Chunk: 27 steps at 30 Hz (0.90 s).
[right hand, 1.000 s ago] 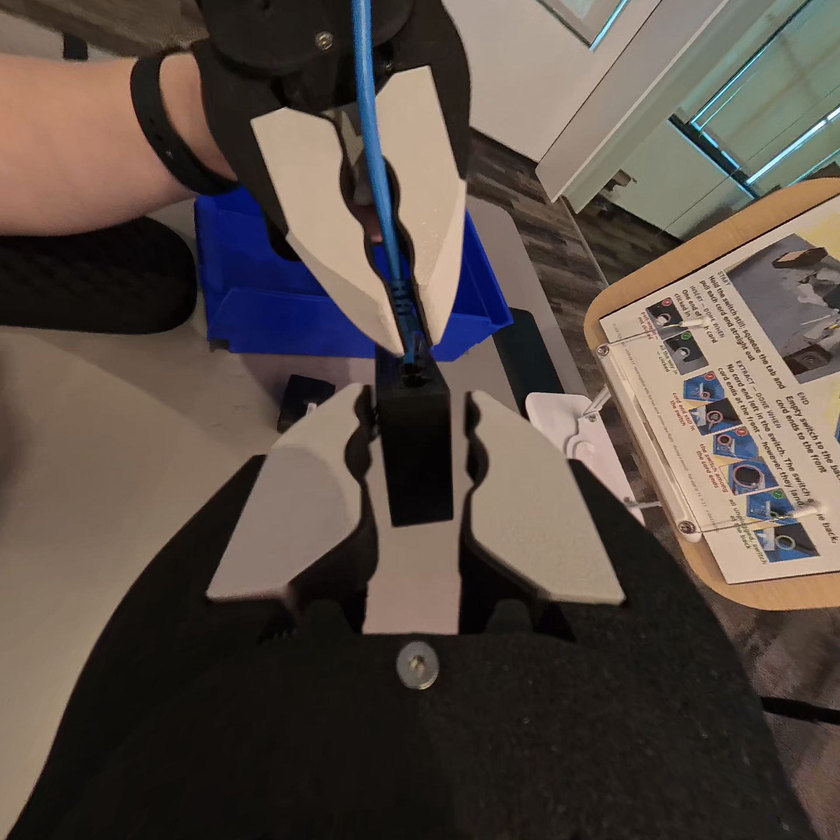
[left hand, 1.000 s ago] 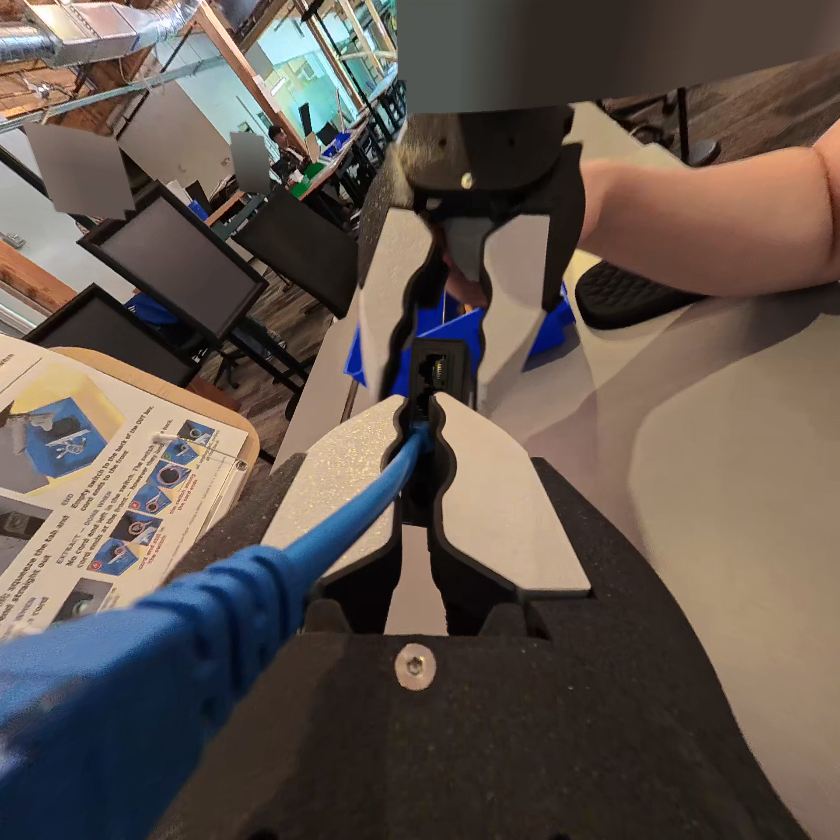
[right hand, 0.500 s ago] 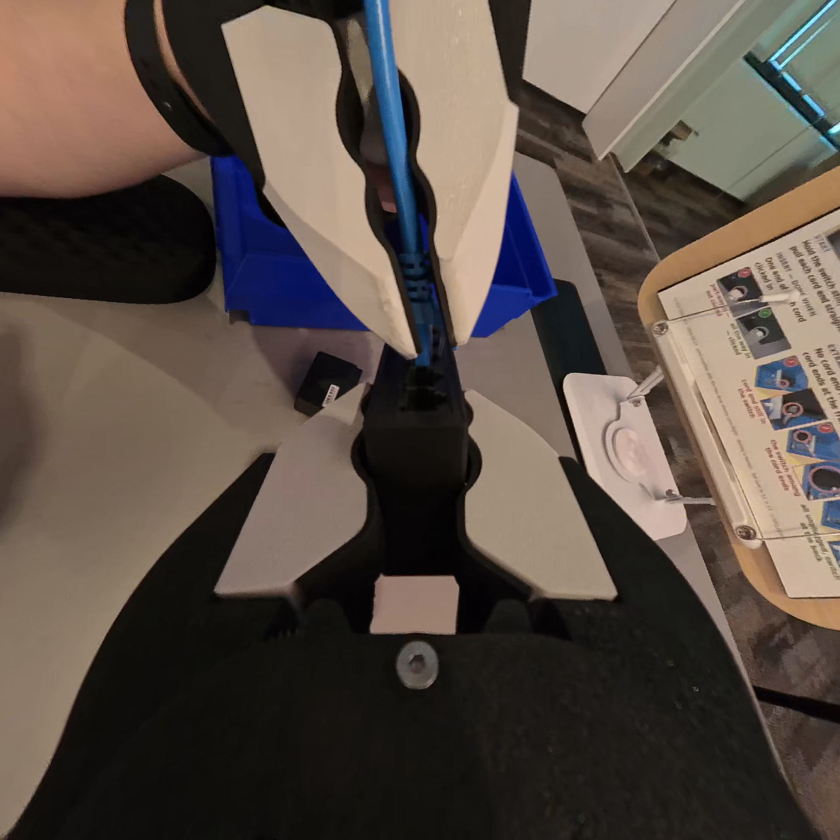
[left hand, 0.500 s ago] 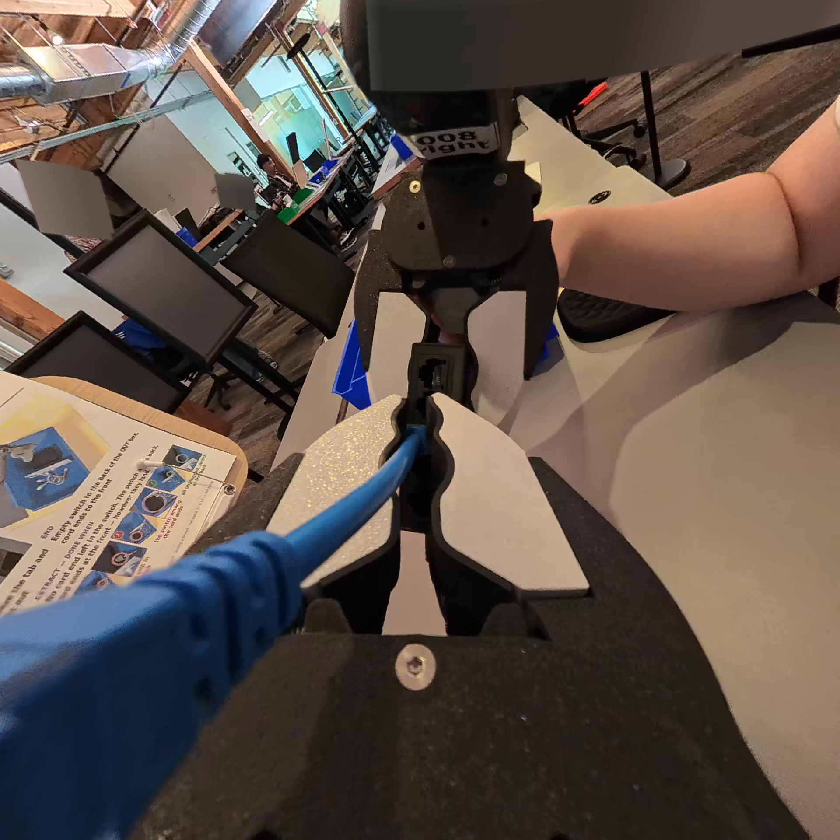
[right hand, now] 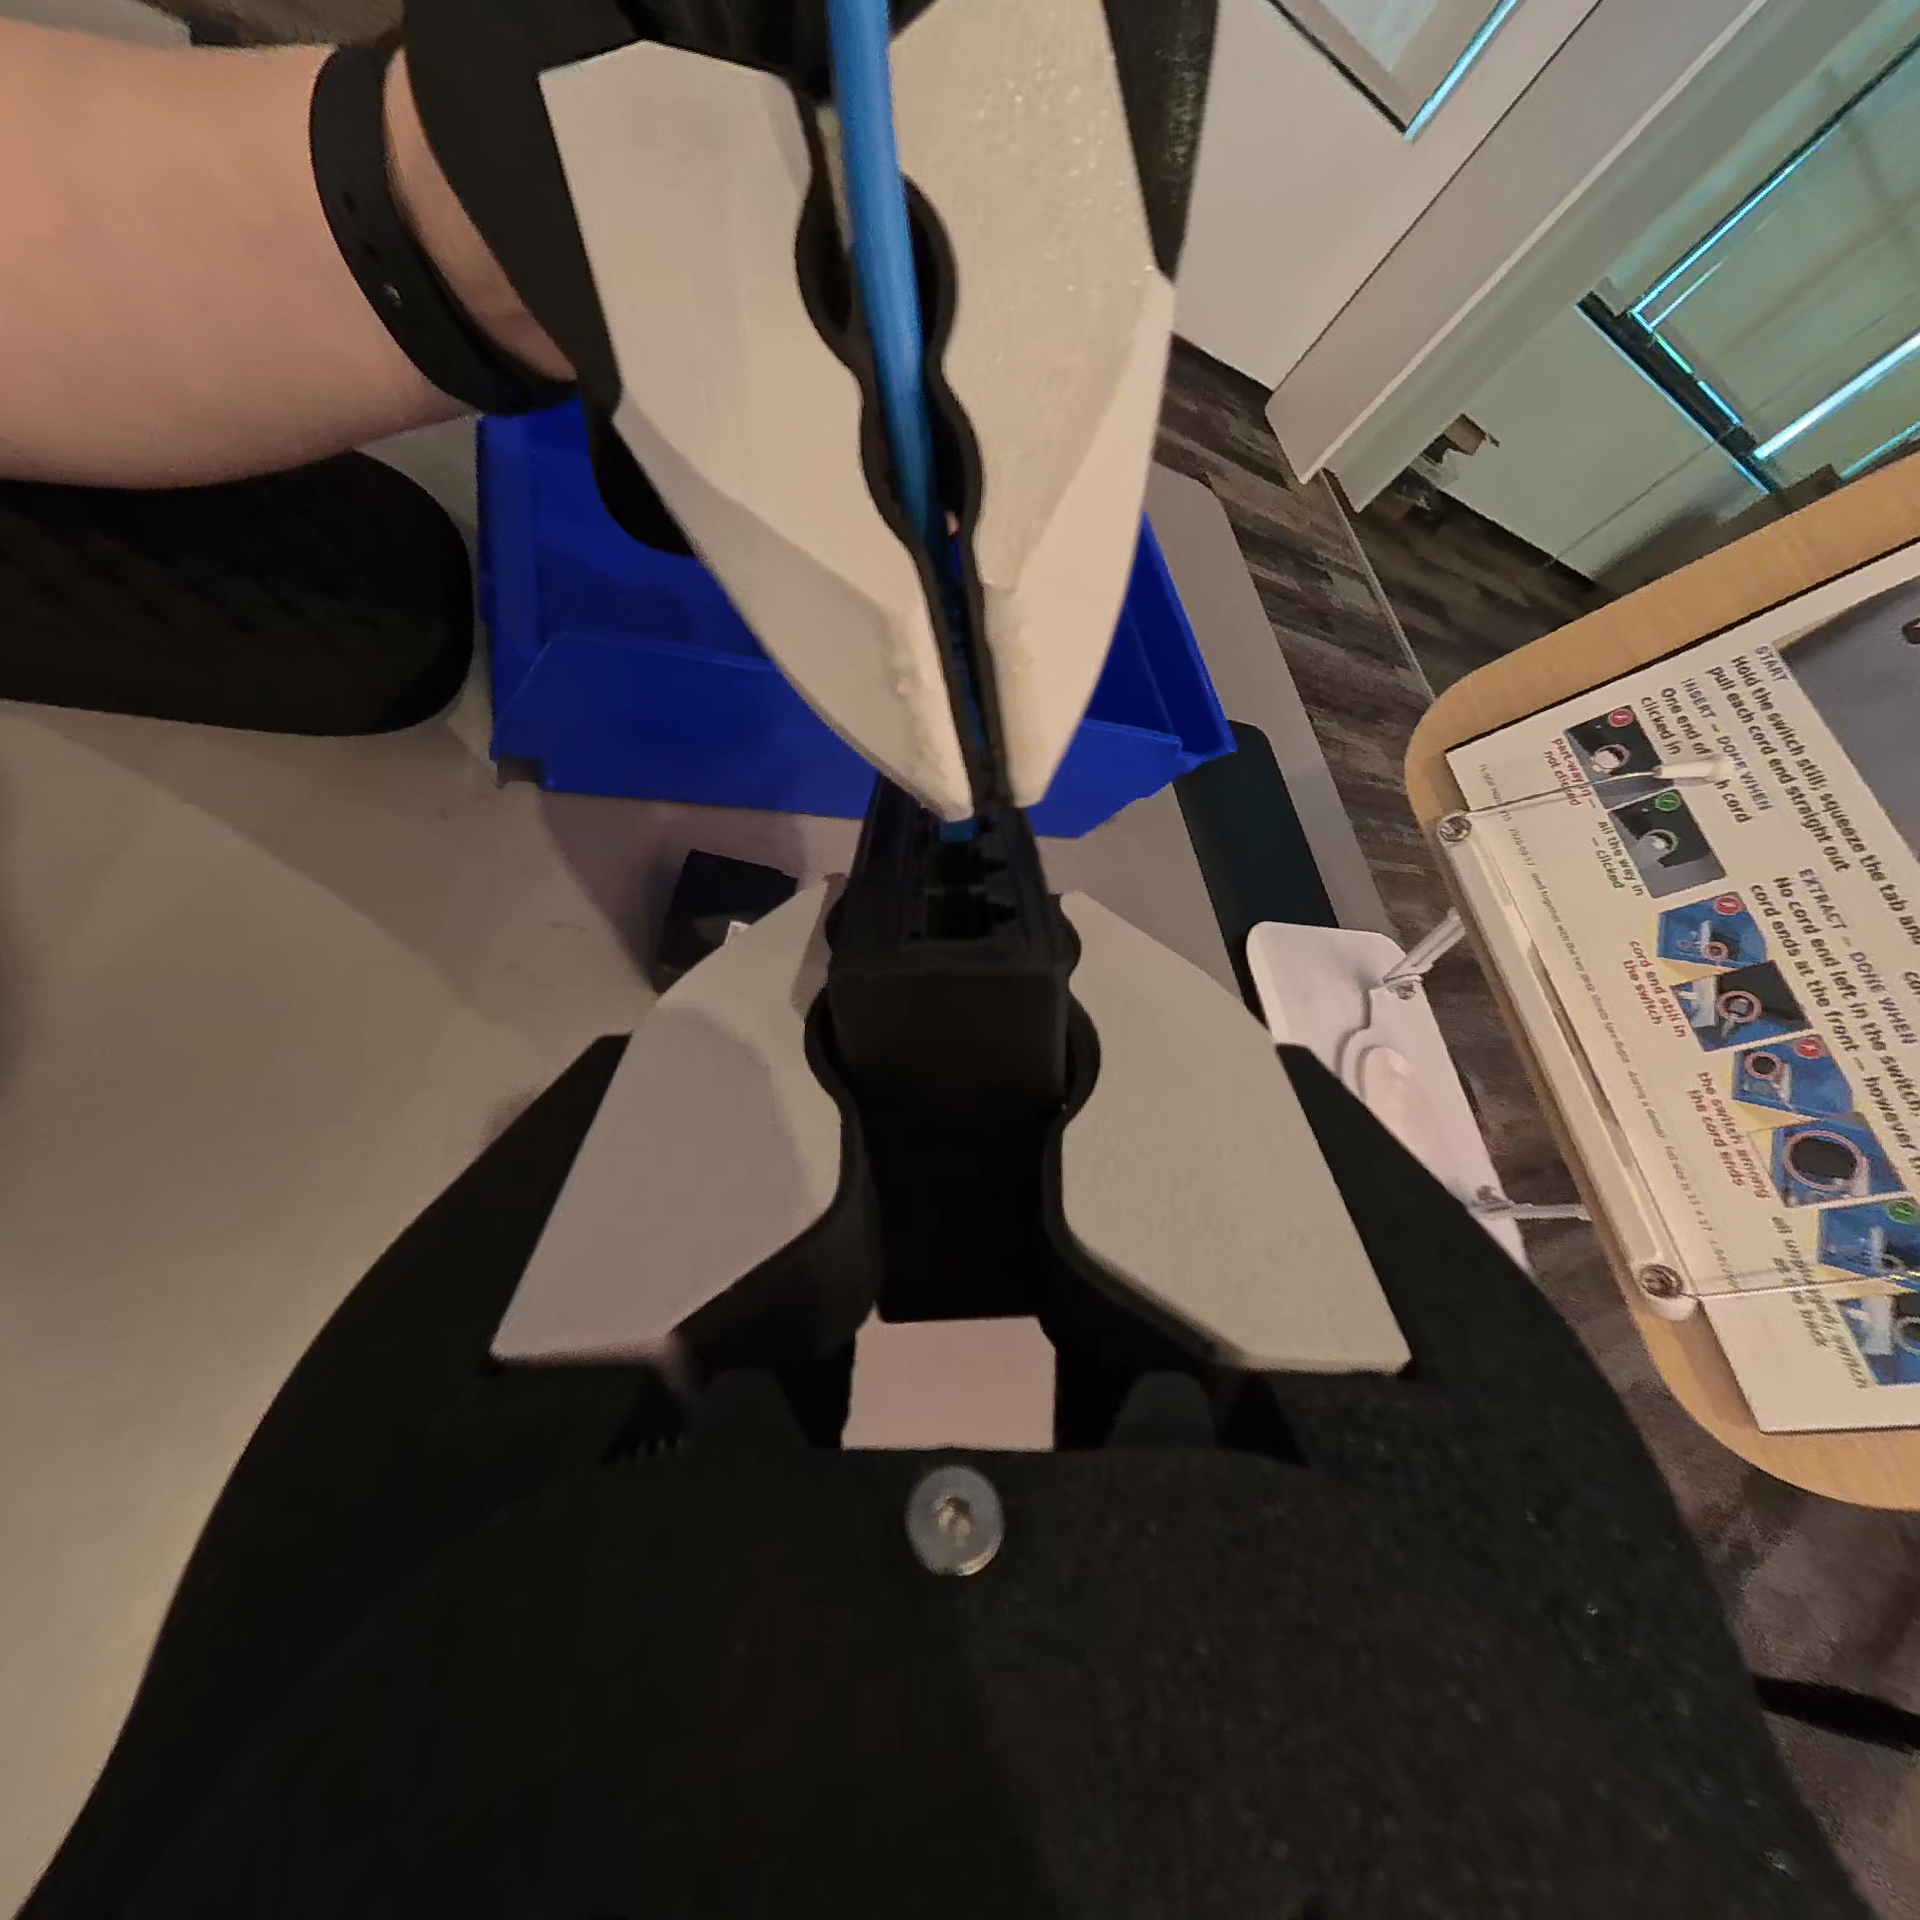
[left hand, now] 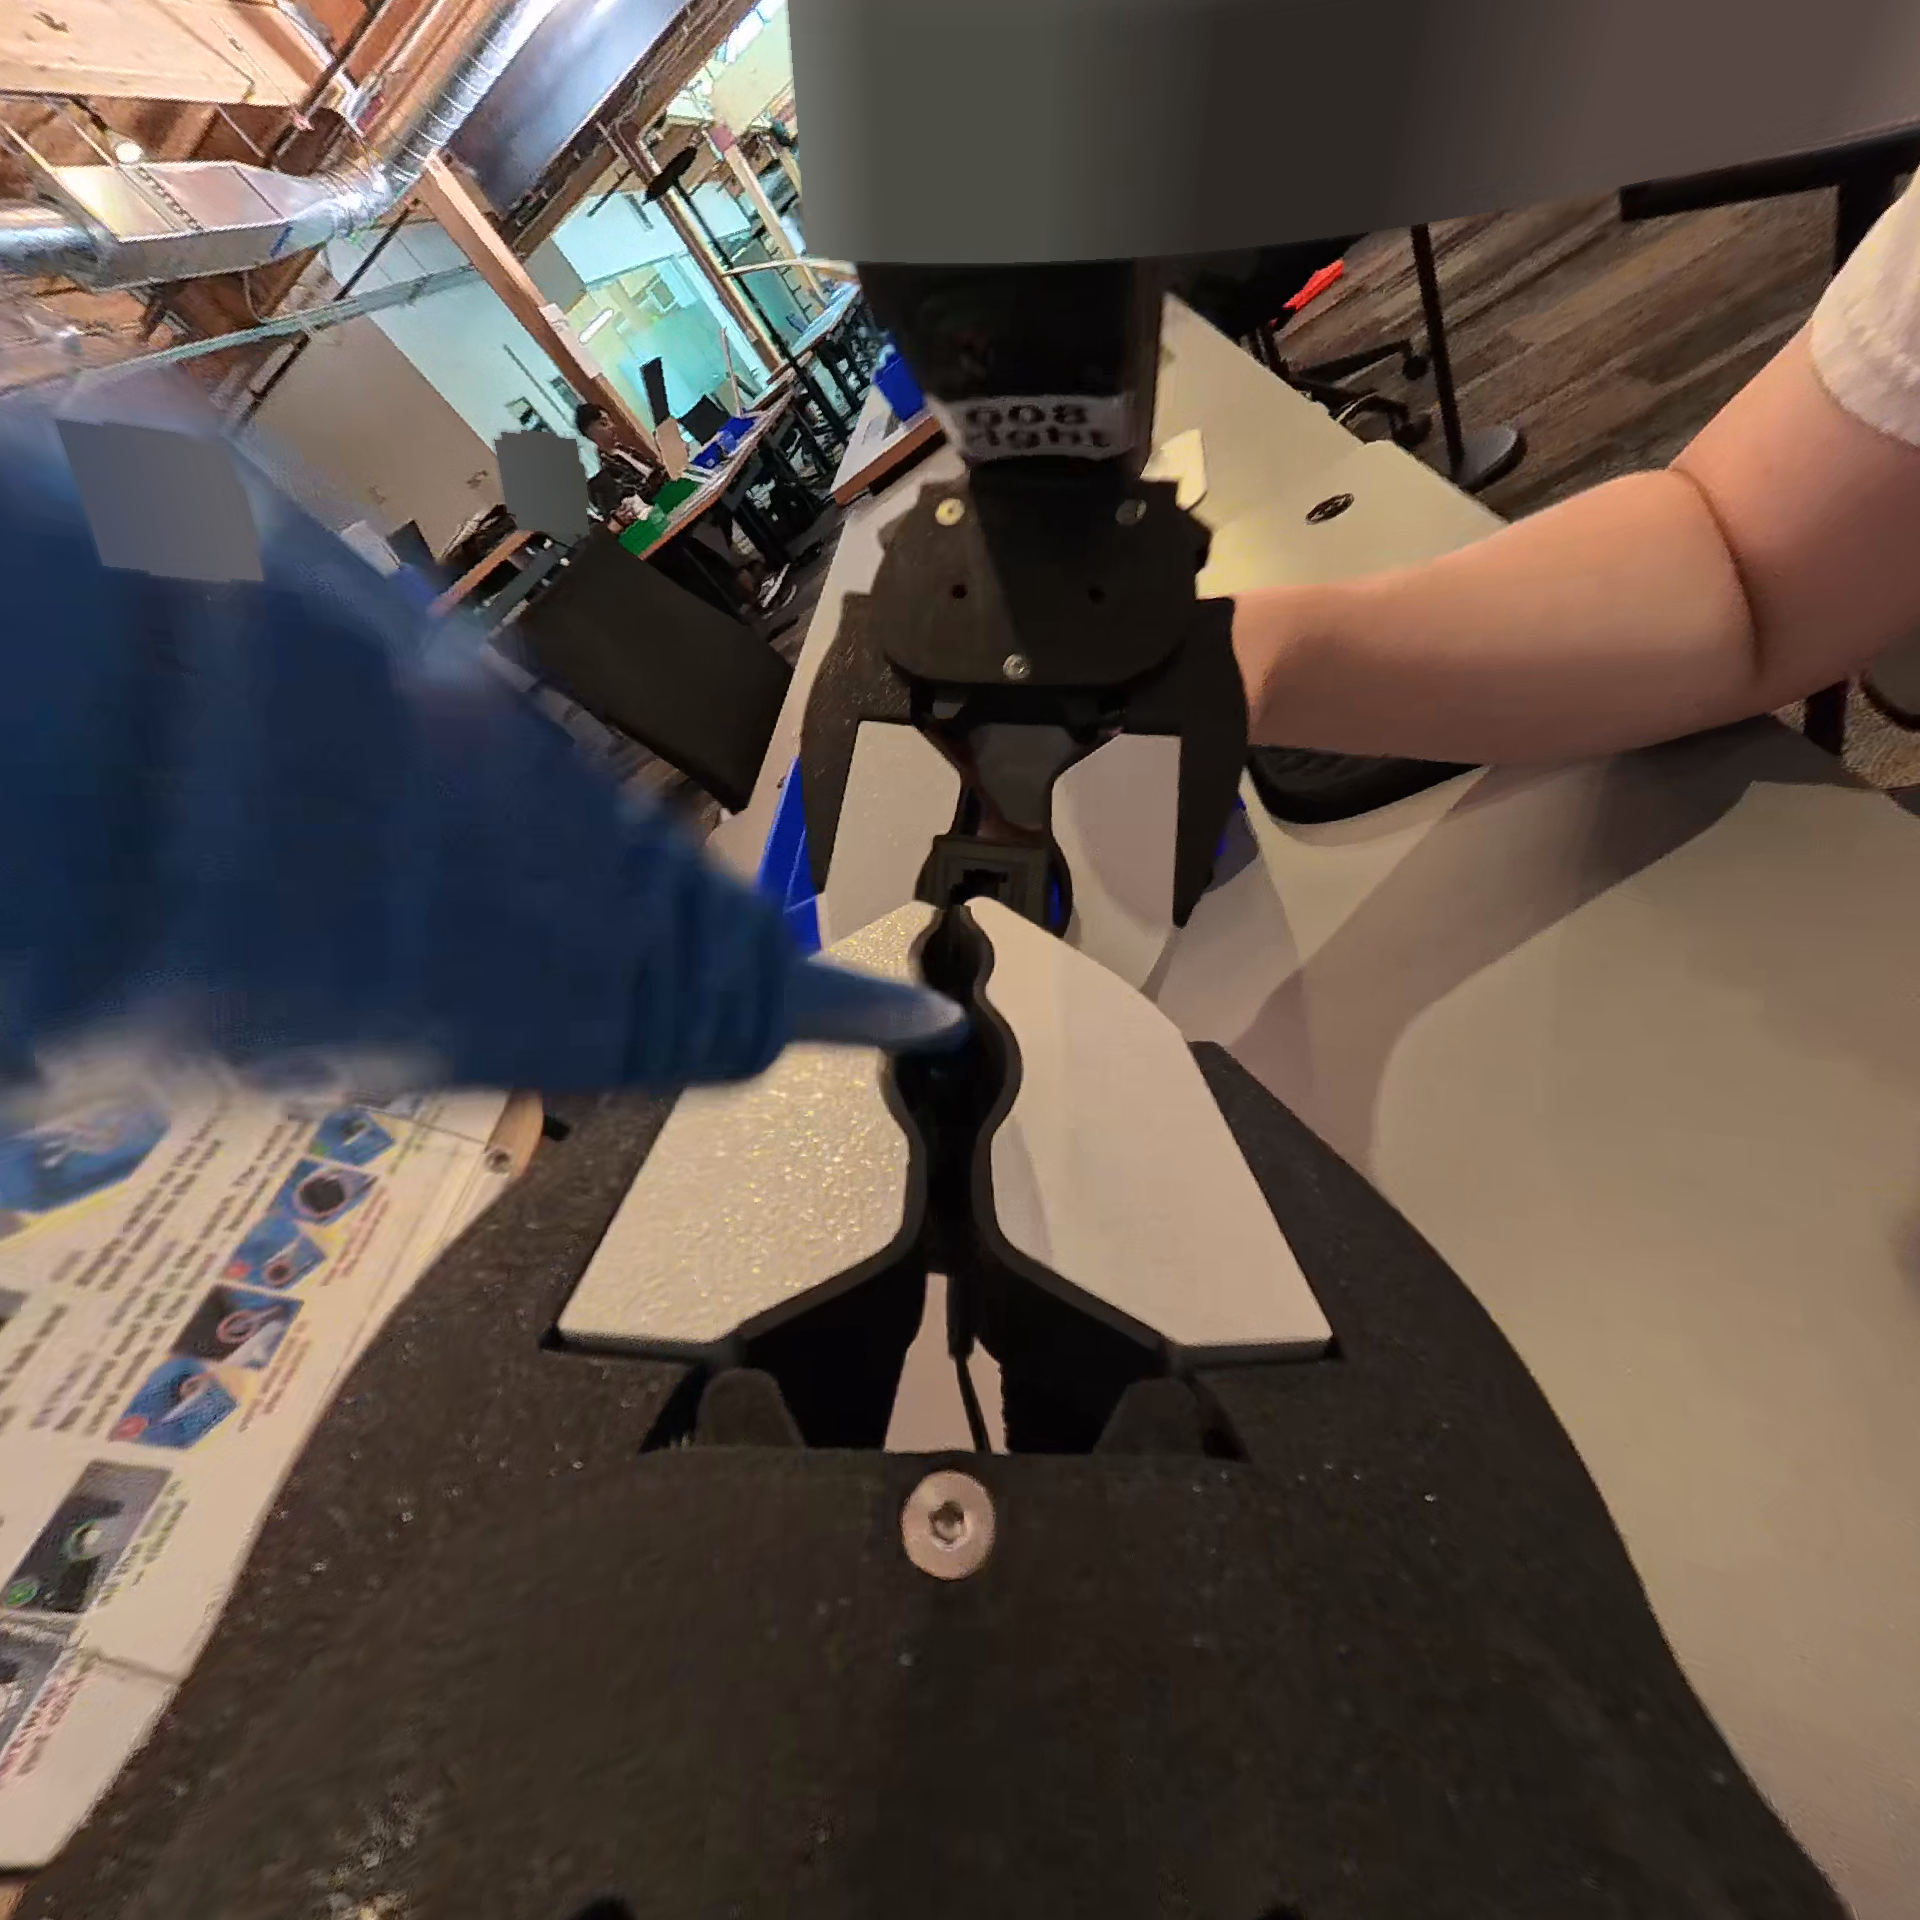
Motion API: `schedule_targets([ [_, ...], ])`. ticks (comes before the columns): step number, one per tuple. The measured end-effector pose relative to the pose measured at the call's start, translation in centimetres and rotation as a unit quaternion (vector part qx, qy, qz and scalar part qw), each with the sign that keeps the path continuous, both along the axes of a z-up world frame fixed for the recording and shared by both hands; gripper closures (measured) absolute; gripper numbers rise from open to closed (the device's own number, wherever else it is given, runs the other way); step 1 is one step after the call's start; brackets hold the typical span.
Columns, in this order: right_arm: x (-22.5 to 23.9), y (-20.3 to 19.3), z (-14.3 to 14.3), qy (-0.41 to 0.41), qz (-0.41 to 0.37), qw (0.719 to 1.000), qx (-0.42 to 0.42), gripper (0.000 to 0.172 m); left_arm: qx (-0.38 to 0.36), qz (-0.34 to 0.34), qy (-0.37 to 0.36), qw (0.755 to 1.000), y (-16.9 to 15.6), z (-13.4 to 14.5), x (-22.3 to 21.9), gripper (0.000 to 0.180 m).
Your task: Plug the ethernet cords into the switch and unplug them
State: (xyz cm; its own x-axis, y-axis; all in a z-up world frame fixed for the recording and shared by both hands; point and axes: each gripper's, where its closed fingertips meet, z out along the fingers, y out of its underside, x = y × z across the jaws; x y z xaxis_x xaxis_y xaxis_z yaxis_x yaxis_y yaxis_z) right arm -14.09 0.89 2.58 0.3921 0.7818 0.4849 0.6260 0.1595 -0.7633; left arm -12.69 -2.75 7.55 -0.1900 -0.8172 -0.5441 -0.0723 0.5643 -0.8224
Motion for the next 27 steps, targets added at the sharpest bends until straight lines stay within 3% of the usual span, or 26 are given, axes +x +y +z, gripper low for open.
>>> schedule_targets([
  [1, -0.2, 0.0, 0.0, 0.006, 0.007, 1.0, -0.001, 0.14, -0.003, -0.006, 0.001, 1.0, -0.3, 0.0, 0.0, 0.18],
  [12, 0.0, 0.2, 0.2, -0.028, -0.005, 0.998, 0.048, 0.142, 0.004, -0.014, -0.018, 1.0, -0.7, 0.2, 0.2, 0.179],
  [16, 1.6, 0.9, 1.4, -0.035, -0.038, 0.993, 0.103, 0.142, -0.023, 0.005, -0.06, 0.998, 0.0, 2.3, -0.7, 0.152],
  [20, 4.3, 2.2, 2.2, -0.043, -0.084, 0.987, 0.132, 0.142, -0.032, 0.015, -0.075, 0.997, 0.4, 4.6, -3.6, 0.146],
  [23, 6.2, 3.0, 1.9, -0.069, -0.111, 0.981, 0.14, 0.142, 0.03, 0.083, -0.056, 0.995, 1.0, 6.1, -6.2, 0.145],
  [27, 6.3, 2.6, 2.9, -0.065, -0.097, 0.981, 0.158, 0.142, 0.154, 0.176, -0.034, 0.972, 2.8, 9.2, -8.5, 0.156],
])
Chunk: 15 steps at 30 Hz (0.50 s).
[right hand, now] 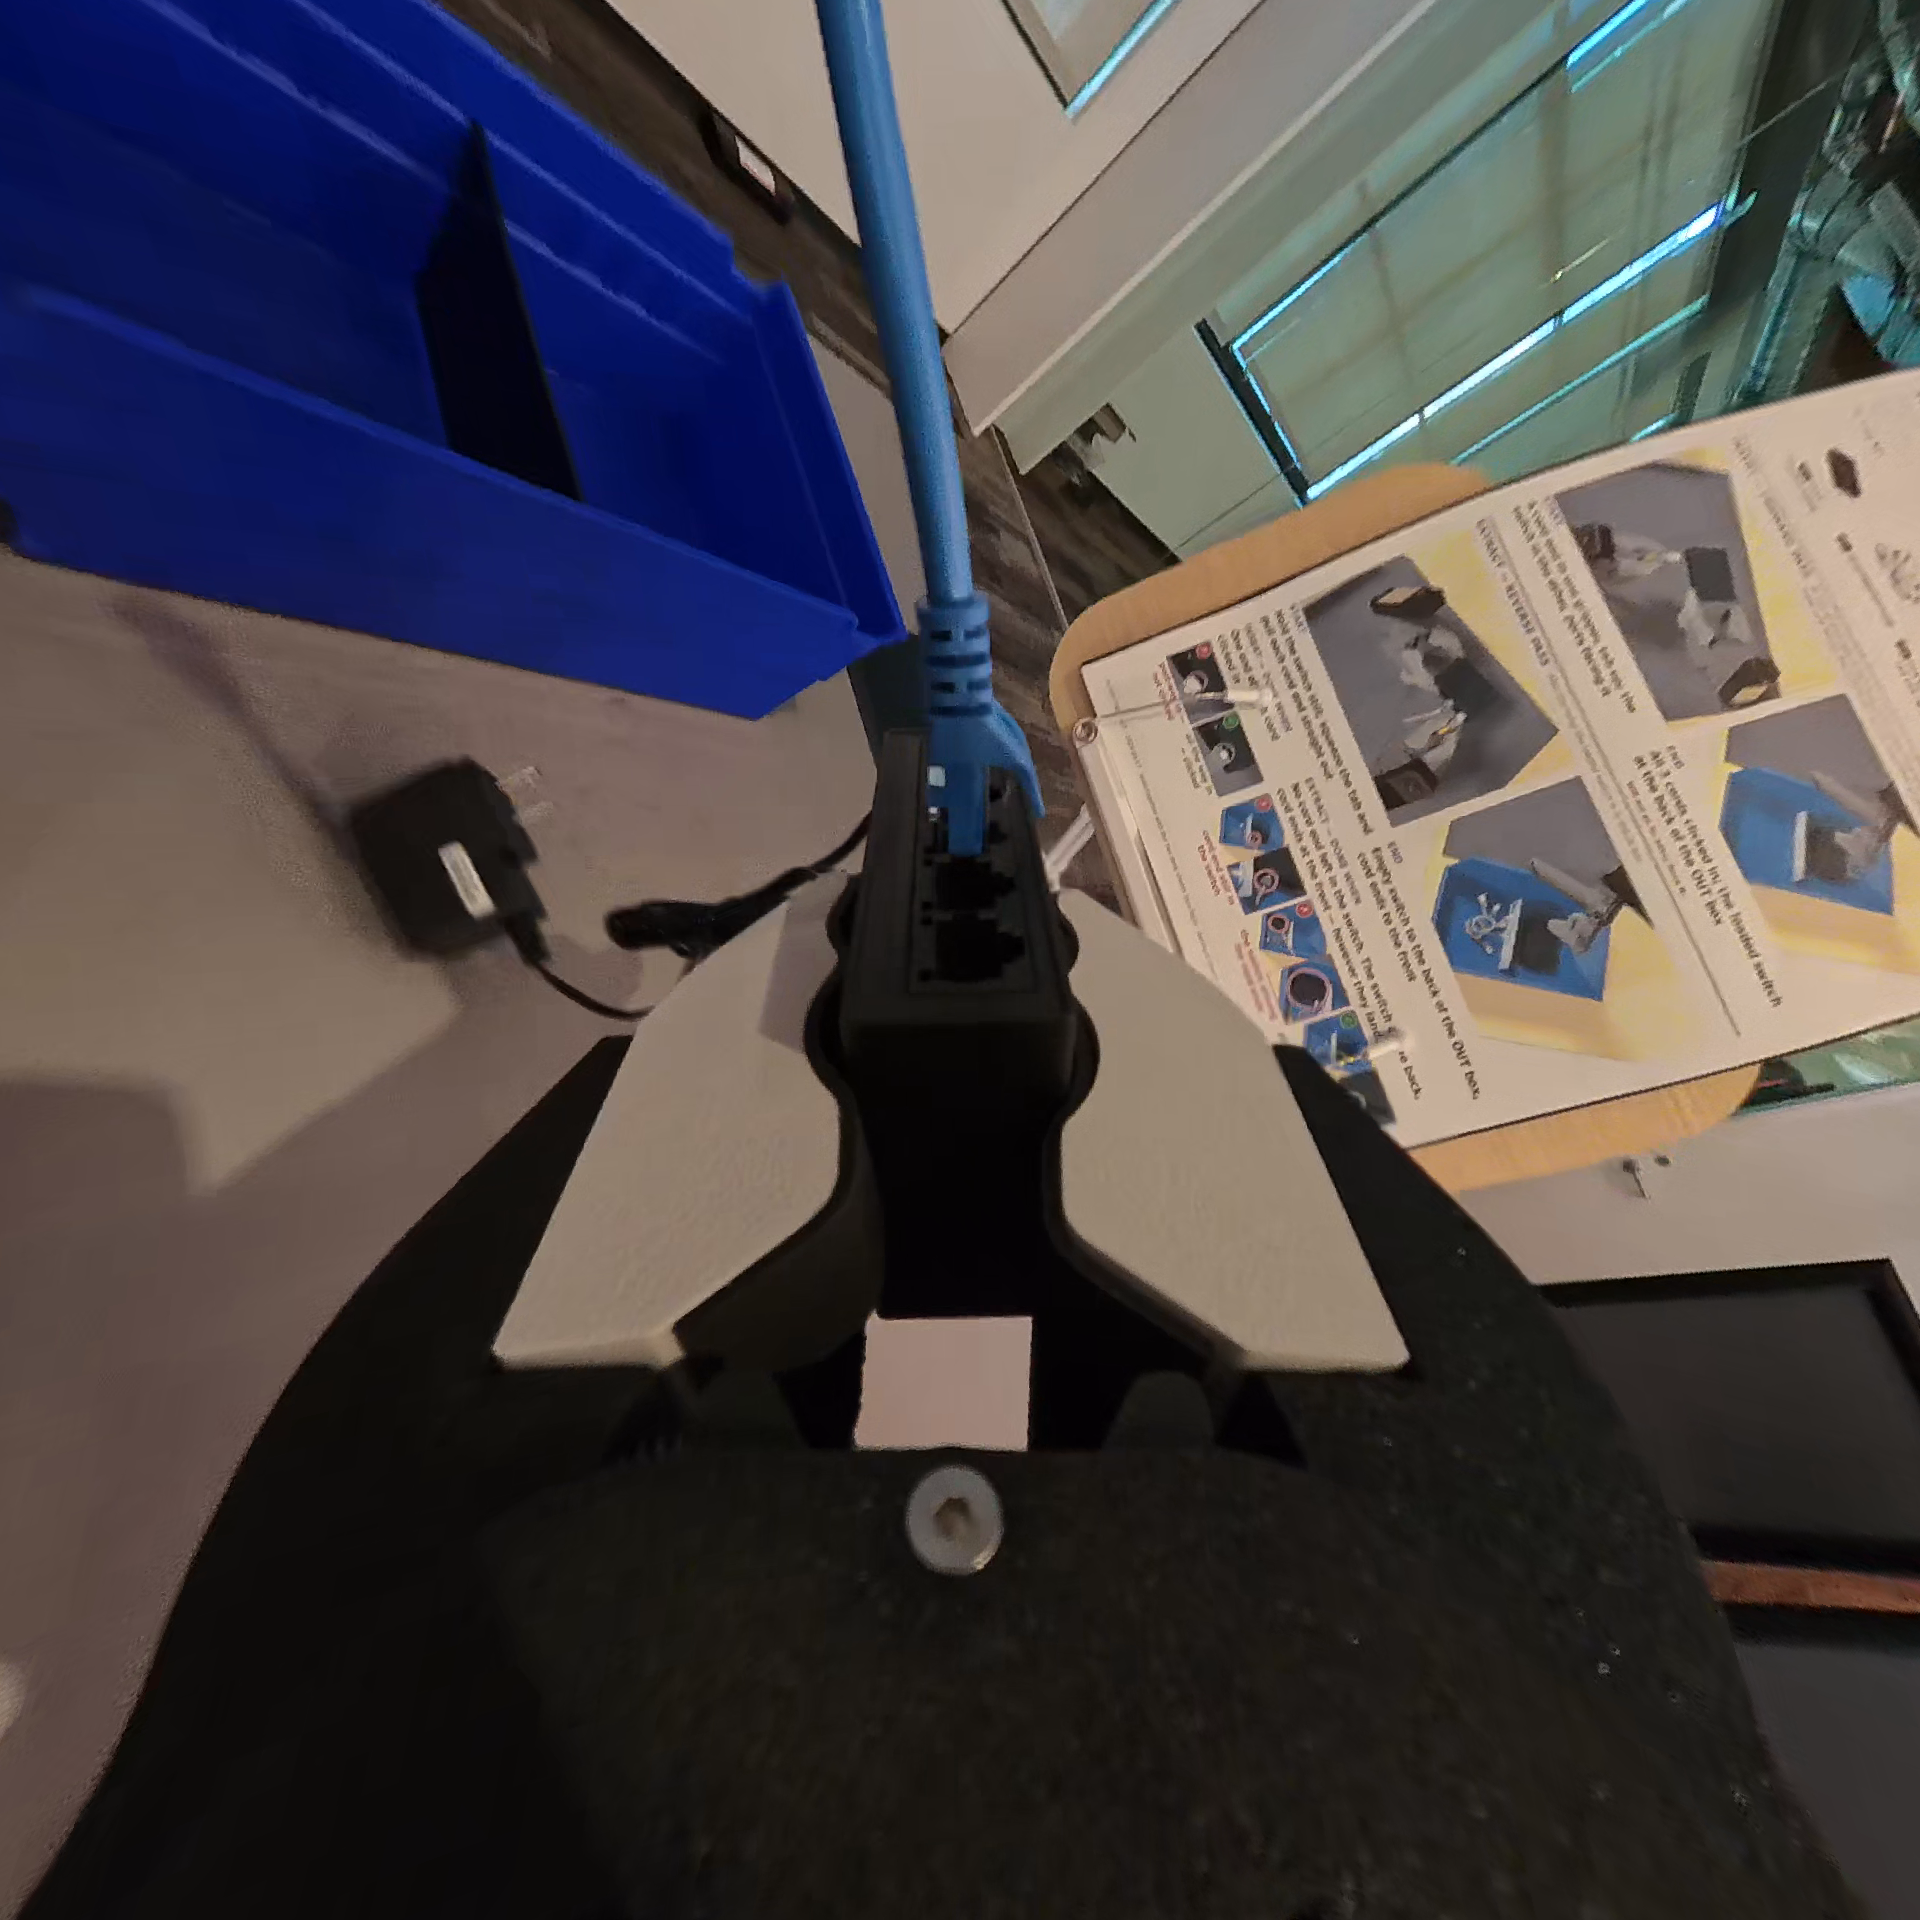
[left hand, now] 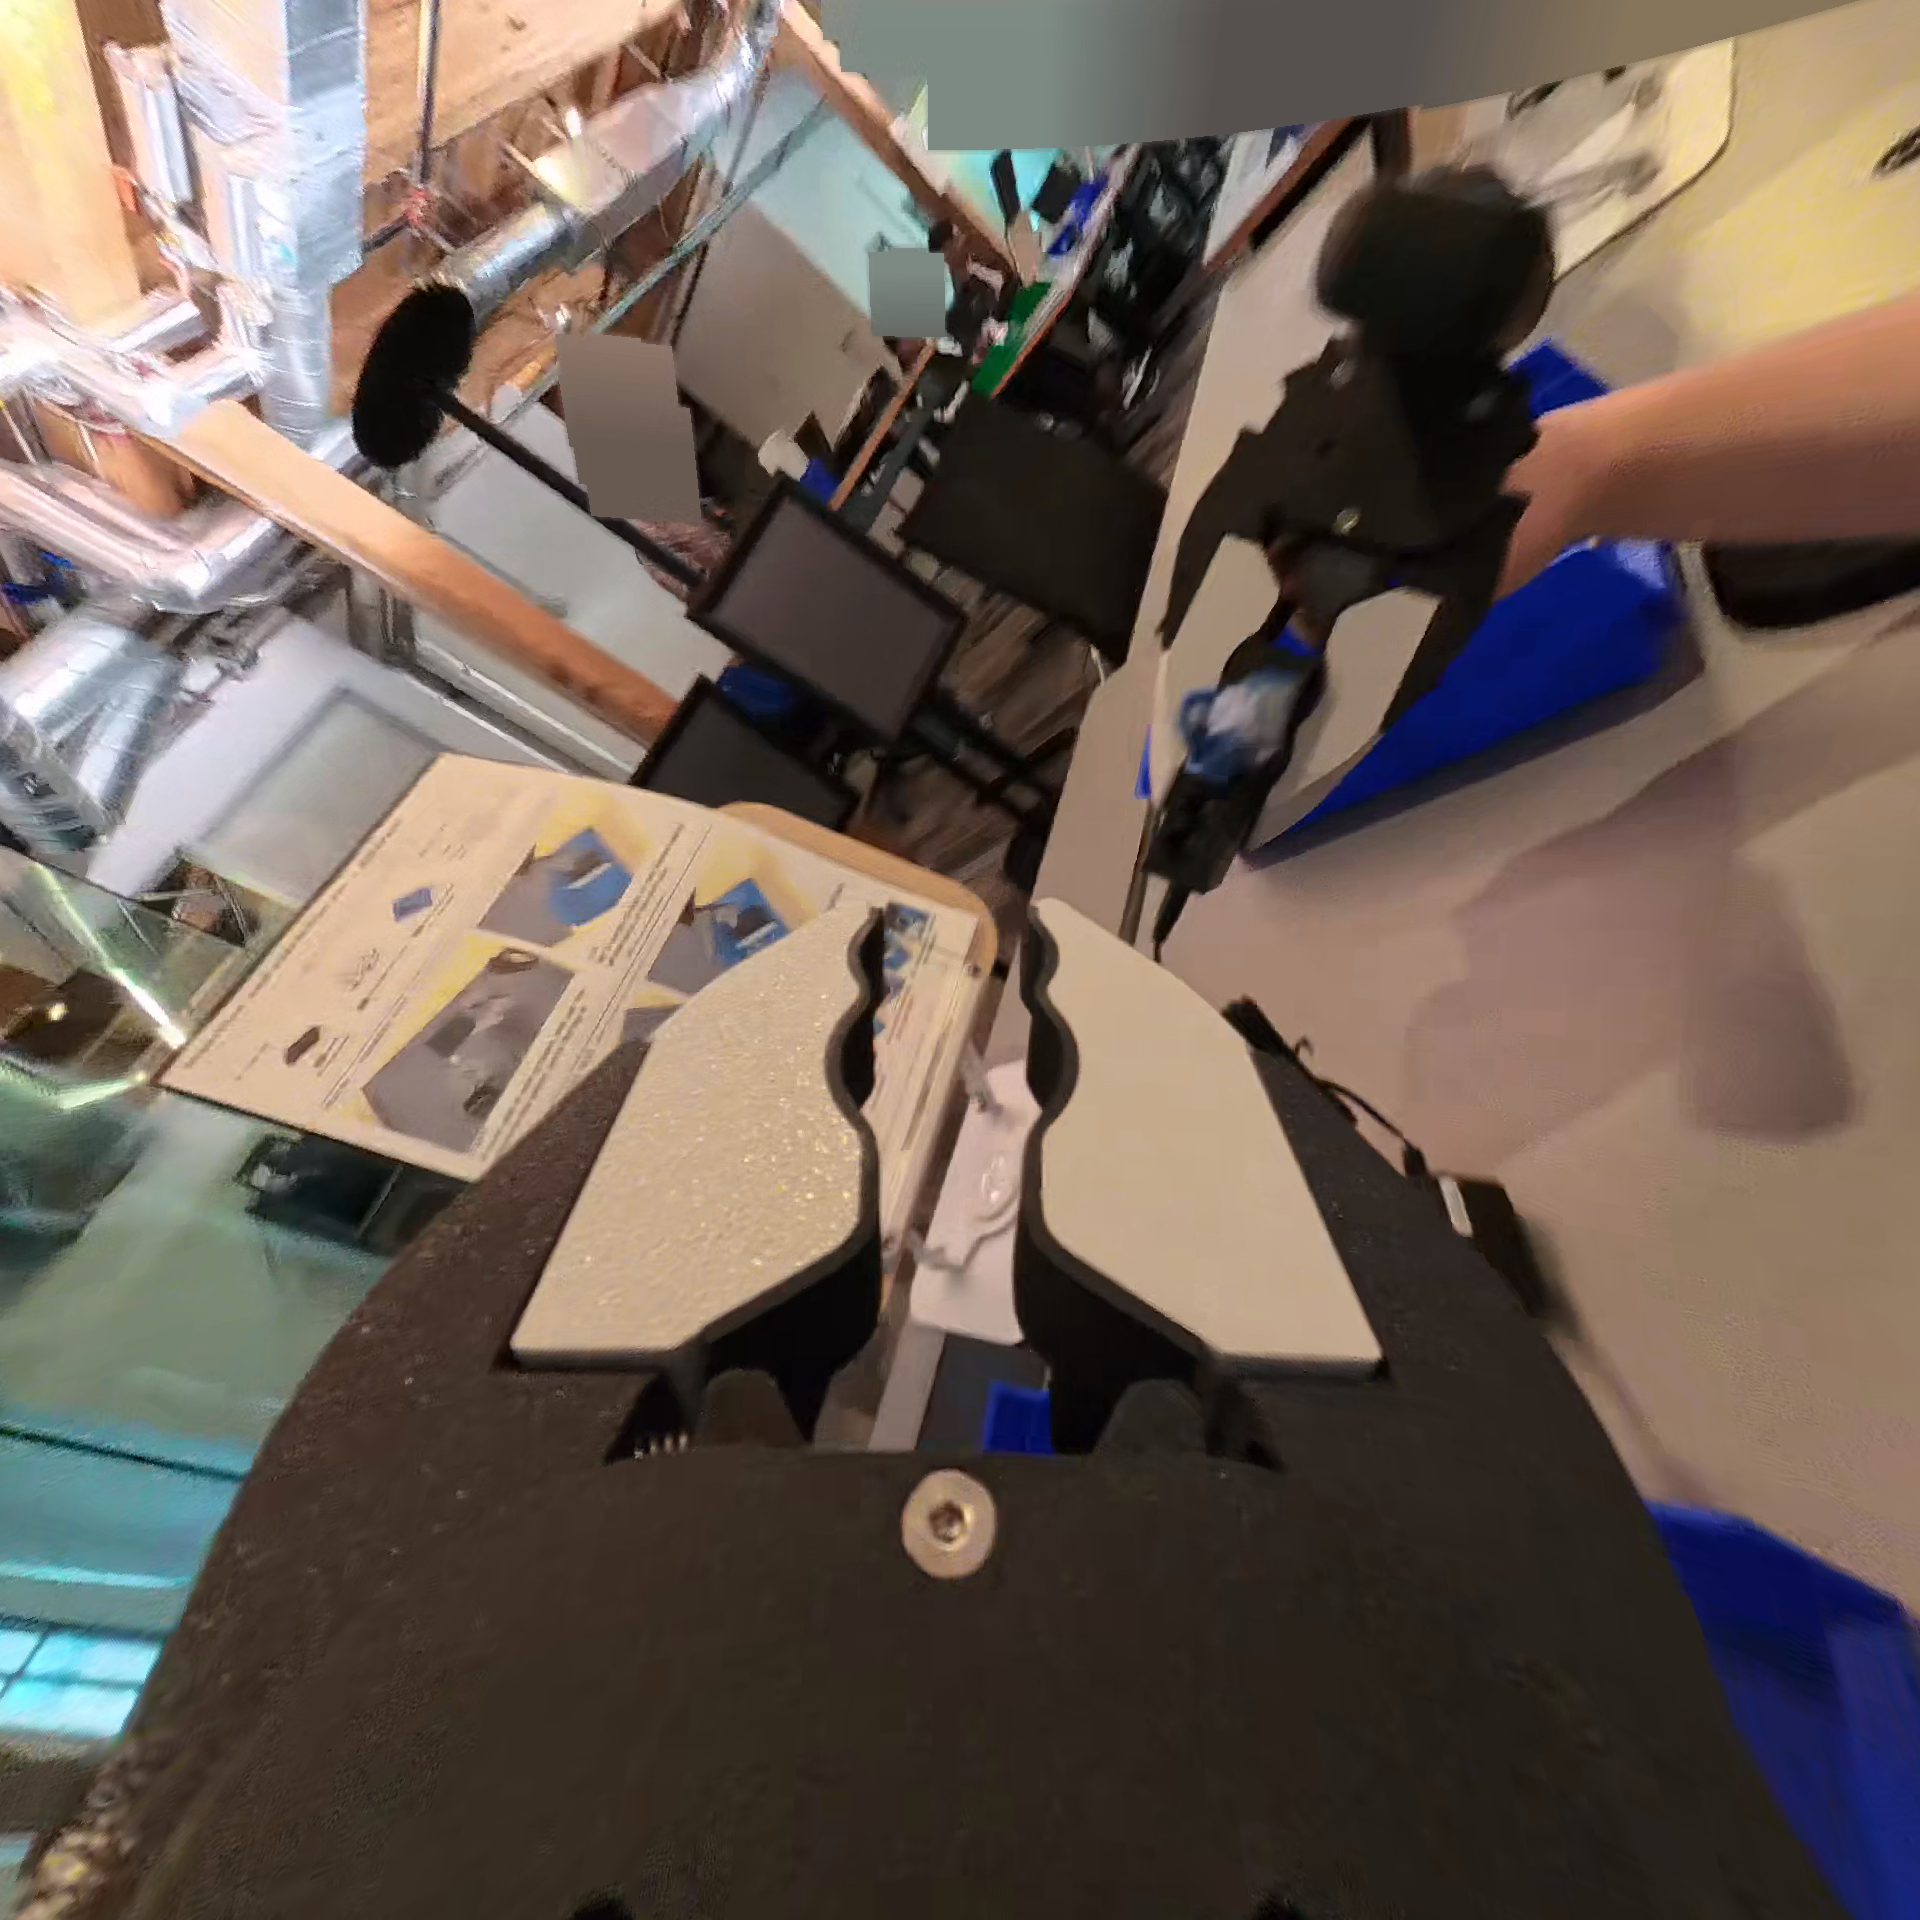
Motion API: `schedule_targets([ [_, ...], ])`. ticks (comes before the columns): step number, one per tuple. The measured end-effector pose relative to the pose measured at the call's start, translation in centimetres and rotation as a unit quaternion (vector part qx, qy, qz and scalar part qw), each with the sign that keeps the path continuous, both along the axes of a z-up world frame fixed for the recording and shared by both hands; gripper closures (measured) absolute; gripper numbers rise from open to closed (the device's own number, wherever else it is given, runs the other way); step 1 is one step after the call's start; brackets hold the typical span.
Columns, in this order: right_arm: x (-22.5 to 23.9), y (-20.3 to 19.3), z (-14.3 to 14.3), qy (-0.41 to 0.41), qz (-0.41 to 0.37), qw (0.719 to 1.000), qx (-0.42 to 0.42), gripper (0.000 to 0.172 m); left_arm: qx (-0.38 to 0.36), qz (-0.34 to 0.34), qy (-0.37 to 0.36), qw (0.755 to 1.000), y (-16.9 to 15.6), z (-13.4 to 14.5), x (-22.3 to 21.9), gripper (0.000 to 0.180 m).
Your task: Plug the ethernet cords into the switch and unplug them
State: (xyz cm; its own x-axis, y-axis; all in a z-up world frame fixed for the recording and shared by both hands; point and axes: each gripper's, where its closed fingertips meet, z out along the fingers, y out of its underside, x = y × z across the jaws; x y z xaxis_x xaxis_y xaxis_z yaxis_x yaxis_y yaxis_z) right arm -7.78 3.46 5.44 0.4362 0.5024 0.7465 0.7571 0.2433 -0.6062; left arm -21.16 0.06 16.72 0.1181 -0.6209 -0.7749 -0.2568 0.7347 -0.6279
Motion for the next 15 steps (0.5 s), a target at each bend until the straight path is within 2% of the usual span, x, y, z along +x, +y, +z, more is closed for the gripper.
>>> schedule_targets([
  [3, -0.6, -1.0, 1.6, 0.01, 0.015, 1.0, 0.012, 0.142, -0.049, 0.007, 0.046, 0.998, 1.3, 0.7, 0.0, 0.157],
  [6, -0.7, -2.0, 2.6, 0.014, 0.021, 1.0, 0.019, 0.142, -0.044, 0.001, 0.11, 0.993, 1.6, -1.2, 1.4, 0.151],
  [9, -1.1, -2.7, 3.1, 0.014, 0.029, 0.999, 0.024, 0.142, -0.035, -0.022, 0.153, 0.987, 0.2, -3.7, 4.7, 0.151],
  [12, -1.6, -3.0, 3.1, 0.009, 0.036, 0.999, 0.026, 0.142, -0.019, -0.06, 0.147, 0.987, -2.3, -4.6, 8.1, 0.151],
  [15, -2.0, -3.4, 3.1, 0.002, 0.046, 0.999, 0.026, 0.141, -0.002, -0.074, 0.174, 0.982, -3.4, -5.9, 10.0, 0.152],
])
